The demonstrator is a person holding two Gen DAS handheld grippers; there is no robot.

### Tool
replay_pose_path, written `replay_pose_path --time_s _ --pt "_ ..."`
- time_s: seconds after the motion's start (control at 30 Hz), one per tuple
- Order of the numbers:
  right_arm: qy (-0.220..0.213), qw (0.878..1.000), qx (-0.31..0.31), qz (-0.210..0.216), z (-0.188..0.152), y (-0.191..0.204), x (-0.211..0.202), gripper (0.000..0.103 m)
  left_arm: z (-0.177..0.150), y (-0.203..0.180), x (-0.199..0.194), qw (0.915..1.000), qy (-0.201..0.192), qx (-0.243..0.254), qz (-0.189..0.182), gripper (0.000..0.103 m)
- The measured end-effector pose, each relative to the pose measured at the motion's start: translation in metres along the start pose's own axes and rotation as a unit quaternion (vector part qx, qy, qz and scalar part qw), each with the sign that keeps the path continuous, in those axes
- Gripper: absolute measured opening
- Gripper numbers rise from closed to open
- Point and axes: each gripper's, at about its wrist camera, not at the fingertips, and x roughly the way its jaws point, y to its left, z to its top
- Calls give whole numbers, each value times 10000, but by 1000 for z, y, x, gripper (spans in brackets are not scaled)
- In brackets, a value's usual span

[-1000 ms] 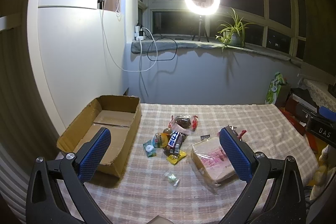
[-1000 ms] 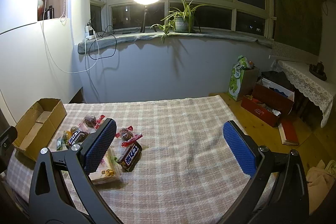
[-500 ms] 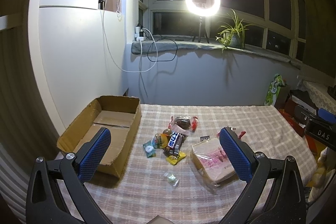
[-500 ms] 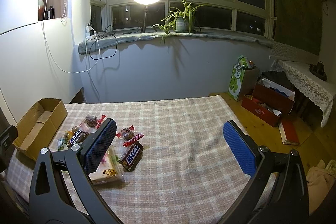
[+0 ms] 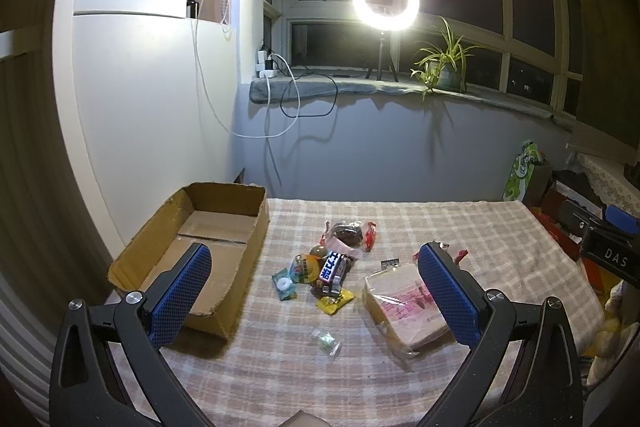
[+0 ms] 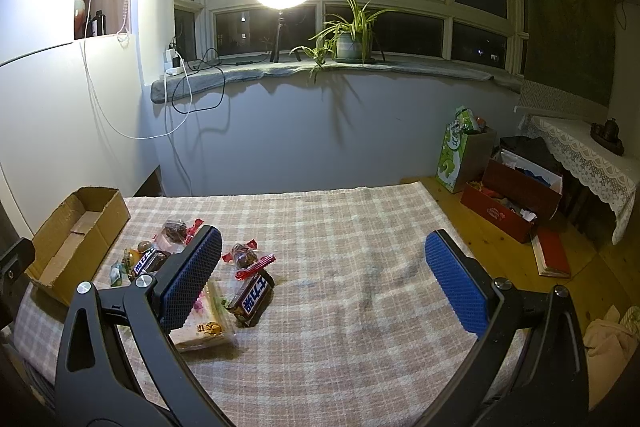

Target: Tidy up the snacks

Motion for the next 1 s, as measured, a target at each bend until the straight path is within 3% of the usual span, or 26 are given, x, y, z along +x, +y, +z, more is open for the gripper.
replay_pose_path --time_s 0.63,1.0 --pt "77 10000 -20 40 -4 7 10 103 -1 -2 10 9999 122 18 -73 102" --pt "258 9995 -142 107 -14 6 26 103 -12 -5 28 9987 447 -77 -224 102"
